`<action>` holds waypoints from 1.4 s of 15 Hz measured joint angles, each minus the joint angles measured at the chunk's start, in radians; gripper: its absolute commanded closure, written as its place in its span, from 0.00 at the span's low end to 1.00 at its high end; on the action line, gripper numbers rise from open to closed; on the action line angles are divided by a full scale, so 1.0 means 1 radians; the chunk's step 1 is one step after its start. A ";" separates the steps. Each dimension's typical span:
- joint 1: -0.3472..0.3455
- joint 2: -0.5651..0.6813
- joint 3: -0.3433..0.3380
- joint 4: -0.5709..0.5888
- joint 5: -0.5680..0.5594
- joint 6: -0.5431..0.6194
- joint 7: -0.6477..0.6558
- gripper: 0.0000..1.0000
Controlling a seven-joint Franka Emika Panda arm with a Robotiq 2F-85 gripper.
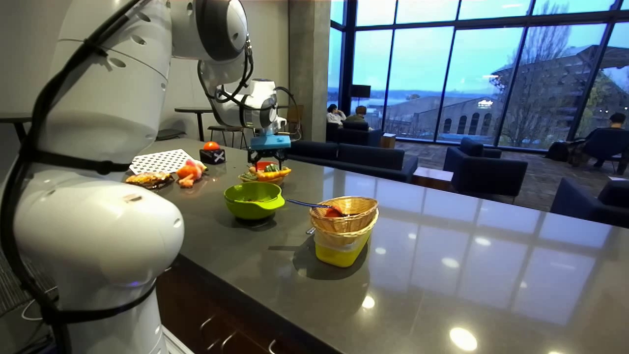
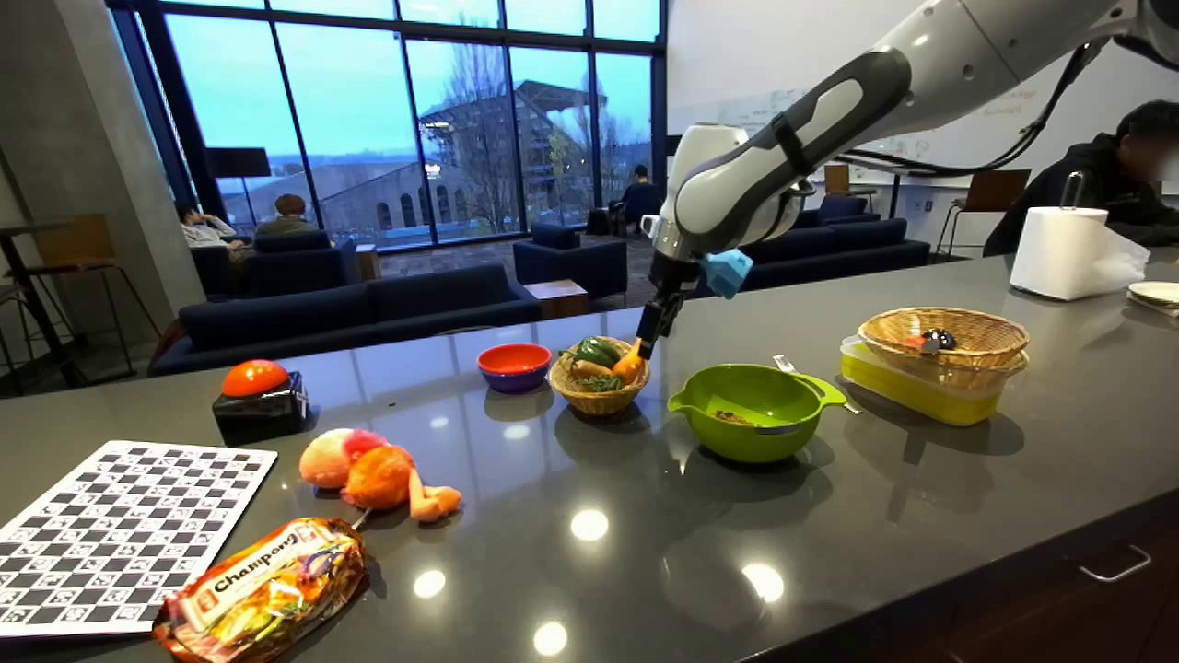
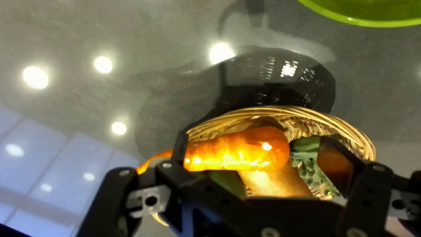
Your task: Move the carrot to the basket on the right
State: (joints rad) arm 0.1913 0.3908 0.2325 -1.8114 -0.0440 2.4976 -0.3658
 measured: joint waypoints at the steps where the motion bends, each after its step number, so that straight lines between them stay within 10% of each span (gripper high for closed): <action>1: 0.006 0.000 -0.005 0.000 -0.003 -0.010 0.046 0.00; 9: 0.017 -0.001 -0.015 0.000 0.005 -0.070 0.275 0.00; 21: 0.032 0.001 -0.004 0.021 0.011 -0.073 0.215 0.00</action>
State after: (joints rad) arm 0.2236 0.3921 0.2284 -1.7901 -0.0326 2.4246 -0.1506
